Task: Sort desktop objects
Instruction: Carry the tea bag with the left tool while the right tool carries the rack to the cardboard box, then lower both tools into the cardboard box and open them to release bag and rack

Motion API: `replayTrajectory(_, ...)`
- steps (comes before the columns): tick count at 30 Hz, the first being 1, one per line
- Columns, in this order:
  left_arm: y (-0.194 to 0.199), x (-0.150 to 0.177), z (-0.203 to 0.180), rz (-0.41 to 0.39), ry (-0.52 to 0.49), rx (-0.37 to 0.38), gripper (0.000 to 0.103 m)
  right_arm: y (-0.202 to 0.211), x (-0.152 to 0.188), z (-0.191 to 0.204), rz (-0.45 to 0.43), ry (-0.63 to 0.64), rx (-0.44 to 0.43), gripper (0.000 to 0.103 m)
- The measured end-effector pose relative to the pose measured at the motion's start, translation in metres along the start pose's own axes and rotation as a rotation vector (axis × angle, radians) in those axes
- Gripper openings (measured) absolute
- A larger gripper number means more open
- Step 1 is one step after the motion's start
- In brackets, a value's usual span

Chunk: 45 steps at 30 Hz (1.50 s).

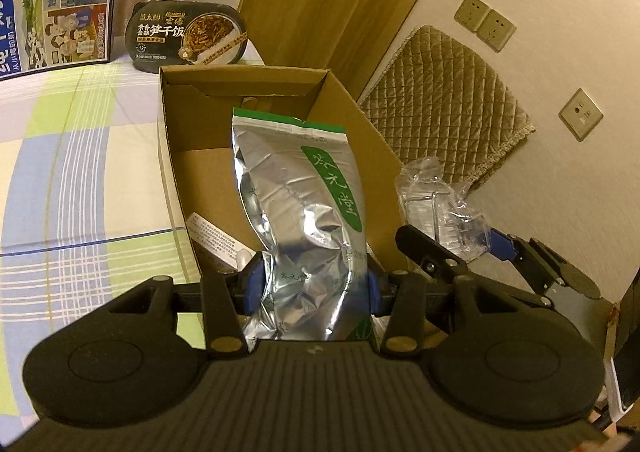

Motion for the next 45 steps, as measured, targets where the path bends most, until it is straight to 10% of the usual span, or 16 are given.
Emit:
replayTrajectory(20, 0.017, -0.006, 0.044, -0.083, 0.067, -0.065, 0.054, -0.029, -0.001, 0.009, 0.040, -0.007, -0.041, 0.068)
replayTrajectory(23, 0.023, -0.003, 0.049, -0.084, 0.078, -0.063, 0.058, -0.030, -0.009, 0.013, 0.003, -0.011, -0.055, 0.096)
replayTrajectory(34, 0.064, 0.020, 0.056, -0.155, 0.092, -0.094, 0.098, 0.029, -0.007, 0.001, -0.084, -0.050, 0.033, 0.101)
replayTrajectory(45, 0.100, 0.073, 0.038, -0.140, 0.029, -0.147, 0.101, 0.099, 0.025, 0.012, 0.016, -0.166, 0.004, 0.101)
Point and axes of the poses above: each gripper's, at about its wrist camera, not at the fingertips, and y roughly against the way its jaws point, z to its left, x to its underside, the point moved 10 cm from there along -y, roughly the way its jaws point, and after that the axes turned 12 degrees about -x, right-handed, at the moved point
